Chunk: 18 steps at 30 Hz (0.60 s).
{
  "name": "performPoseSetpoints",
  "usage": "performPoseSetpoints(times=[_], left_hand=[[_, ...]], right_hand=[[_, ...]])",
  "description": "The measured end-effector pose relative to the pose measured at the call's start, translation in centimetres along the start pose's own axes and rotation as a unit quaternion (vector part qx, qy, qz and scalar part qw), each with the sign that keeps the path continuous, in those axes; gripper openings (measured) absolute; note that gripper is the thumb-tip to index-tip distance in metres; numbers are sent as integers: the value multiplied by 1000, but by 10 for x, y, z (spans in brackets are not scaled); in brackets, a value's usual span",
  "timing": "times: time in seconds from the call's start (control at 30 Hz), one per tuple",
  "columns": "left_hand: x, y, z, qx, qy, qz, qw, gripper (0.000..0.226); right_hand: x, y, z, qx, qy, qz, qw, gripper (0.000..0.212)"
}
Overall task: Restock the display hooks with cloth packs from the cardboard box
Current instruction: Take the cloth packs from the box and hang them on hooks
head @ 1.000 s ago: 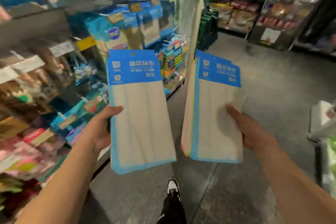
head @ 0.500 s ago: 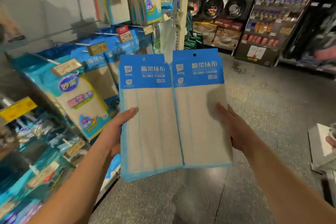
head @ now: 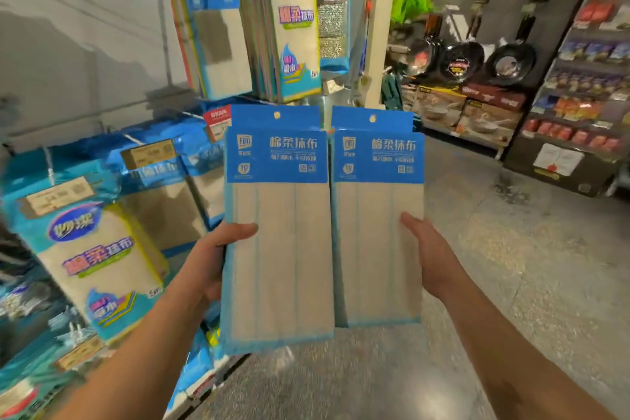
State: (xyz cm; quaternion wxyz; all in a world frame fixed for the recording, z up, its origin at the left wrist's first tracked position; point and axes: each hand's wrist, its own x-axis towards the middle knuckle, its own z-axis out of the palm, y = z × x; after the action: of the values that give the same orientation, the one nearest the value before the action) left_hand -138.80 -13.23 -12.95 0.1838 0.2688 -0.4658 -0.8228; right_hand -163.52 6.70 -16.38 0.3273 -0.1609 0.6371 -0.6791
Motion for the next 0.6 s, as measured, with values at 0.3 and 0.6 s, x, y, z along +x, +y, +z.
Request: performPoseSetpoints(times=[0.3, 0.6], left_hand=[[66, 30, 50, -15, 117, 64, 991, 112], [74, 97, 5, 5, 248, 207, 947, 73]], right_hand=[[143, -58, -13, -229, -58, -98, 967, 42], [232, -123, 91, -216, -125, -221, 943, 38]])
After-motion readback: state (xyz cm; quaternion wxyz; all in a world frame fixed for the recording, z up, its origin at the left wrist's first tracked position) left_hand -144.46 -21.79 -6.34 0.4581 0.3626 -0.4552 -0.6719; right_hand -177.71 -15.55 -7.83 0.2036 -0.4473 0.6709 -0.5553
